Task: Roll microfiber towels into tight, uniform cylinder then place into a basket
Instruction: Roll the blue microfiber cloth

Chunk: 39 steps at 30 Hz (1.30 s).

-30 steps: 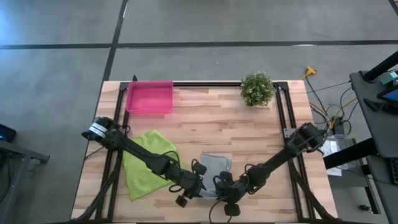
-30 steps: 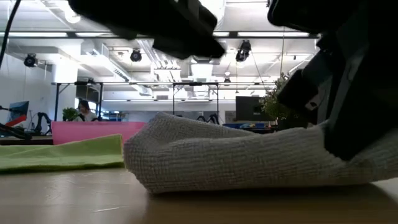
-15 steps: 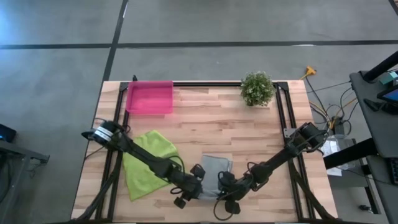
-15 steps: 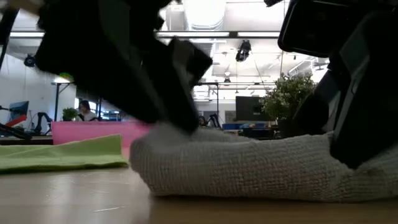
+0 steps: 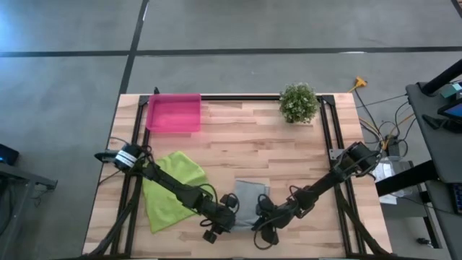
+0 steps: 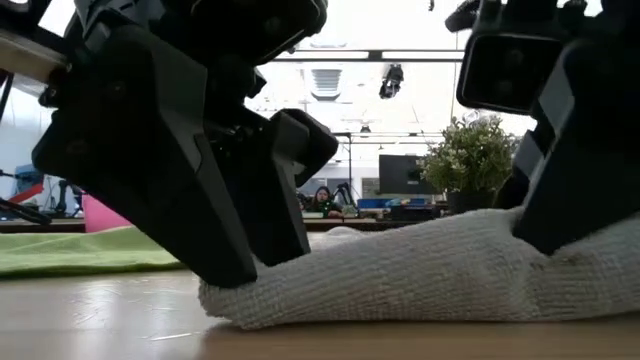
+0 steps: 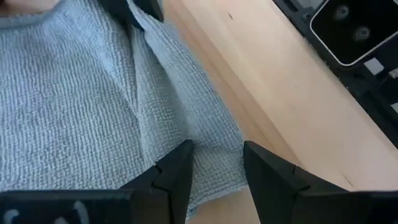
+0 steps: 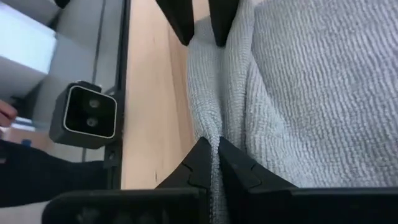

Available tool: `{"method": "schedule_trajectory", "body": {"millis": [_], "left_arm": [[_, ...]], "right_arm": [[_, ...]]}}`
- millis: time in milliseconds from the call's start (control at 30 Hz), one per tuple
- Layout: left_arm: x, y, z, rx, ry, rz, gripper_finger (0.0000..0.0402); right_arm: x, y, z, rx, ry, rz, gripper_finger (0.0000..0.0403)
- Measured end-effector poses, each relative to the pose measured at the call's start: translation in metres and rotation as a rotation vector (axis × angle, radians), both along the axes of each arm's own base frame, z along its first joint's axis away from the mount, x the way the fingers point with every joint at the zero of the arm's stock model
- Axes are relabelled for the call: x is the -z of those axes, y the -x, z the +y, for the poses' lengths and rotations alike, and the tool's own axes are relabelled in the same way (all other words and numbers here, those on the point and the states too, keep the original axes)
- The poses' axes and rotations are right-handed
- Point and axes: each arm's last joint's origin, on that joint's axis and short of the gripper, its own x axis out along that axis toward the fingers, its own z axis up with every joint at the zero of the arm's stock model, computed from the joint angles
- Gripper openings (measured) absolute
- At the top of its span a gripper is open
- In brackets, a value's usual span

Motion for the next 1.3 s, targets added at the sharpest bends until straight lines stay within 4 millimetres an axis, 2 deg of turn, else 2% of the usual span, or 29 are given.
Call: {"method": "schedule_trajectory", "body": {"millis": [367,733,1100,1300], "left_arm": [[-0.001,0.001,-0.001,-0.052,0.109,0.074,0.0128],[-0.005,0.0,0.002,-0.158,0.2,0.141,0.0127],[-0.04,0.005,0.01,-0.21,0.232,0.086,0.0127],[-0.039,0.002,0.01,-0.264,0.255,0.069,0.0128]], "right_arm": [[0.004,0.01,-0.008,0.079,-0.133,-0.072,0.0009],[0.005,0.013,-0.01,0.086,-0.168,-0.074,0.0009],[0.011,0.019,-0.017,0.171,-0.264,-0.01,0.0009],[0.011,0.018,-0.02,0.201,-0.285,-0.008,0.0011]]}}
